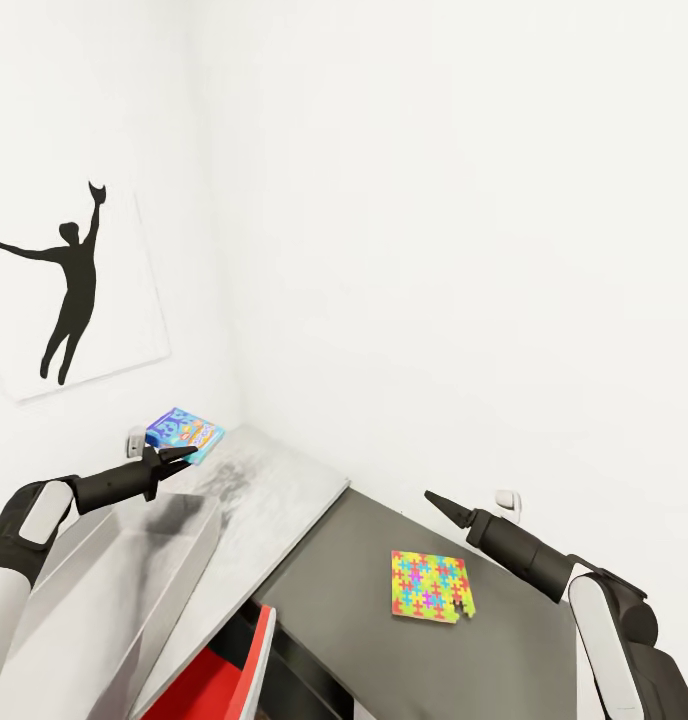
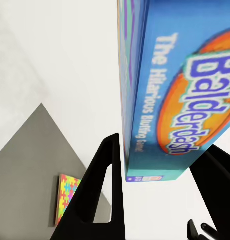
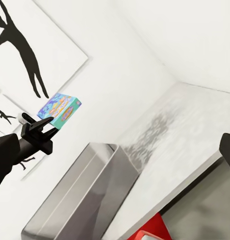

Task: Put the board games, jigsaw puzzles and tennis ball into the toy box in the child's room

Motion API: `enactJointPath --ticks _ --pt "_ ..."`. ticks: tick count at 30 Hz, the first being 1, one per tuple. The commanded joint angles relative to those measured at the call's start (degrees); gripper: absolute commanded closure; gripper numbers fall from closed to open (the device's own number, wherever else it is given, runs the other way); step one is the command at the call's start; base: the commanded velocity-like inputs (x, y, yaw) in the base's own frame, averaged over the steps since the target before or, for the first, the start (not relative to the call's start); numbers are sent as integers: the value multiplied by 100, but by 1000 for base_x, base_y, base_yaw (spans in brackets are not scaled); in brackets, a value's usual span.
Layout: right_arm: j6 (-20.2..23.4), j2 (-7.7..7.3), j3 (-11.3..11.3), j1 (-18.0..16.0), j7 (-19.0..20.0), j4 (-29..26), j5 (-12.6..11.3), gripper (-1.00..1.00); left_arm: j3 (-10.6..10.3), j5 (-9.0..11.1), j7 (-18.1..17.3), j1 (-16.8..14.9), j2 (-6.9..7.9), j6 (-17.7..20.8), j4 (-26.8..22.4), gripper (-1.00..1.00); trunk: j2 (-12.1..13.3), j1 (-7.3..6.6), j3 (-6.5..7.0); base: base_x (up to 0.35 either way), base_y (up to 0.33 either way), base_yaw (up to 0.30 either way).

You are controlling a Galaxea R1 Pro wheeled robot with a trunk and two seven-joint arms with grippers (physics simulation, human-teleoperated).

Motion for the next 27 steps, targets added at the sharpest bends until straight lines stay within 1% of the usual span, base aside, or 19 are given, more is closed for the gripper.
enactJointPath --ticks 1,4,6,8,10,15,19,23,27 --pt "33 -1 -6 -7 7 -1 -11 -100 11 -37 -42 -7 5 20 2 100 -11 3 -12 0 0 0" --pt "35 -2 -7 -7 1 -1 -11 -100 11 -41 -30 -7 25 21 37 100 -11 3 -14 0 0 0" --pt "41 -2 -10 -8 -1 -1 -11 -100 13 -45 64 -13 53 22 172 100 -11 3 -22 0 0 0" --pt "46 -3 -15 -8 -2 -1 -11 -100 13 -46 202 -24 96 22 304 100 -11 3 -36 0 0 0" --pt "54 -3 -43 -8 -3 -1 -11 -100 21 -47 375 -80 175 22 454 100 -11 3 -52 0 0 0" --pt "73 -3 -190 -6 -3 -1 -15 -100 32 -48 896 -294 359 22 1083 100 -11 3 -97 0 0 0" --pt "76 -3 -224 -7 -3 -1 -17 -100 42 -48 1204 -366 462 22 1263 100 -11 3 -135 0 0 0" --pt "77 -3 -245 -8 -1 -1 -17 -100 47 -48 1429 -381 490 18 1303 100 -11 3 -172 0 0 0" --pt "77 -3 -252 -8 -1 -1 -20 -100 58 -42 1836 -393 497 9 1317 100 -11 3 -210 0 0 0"
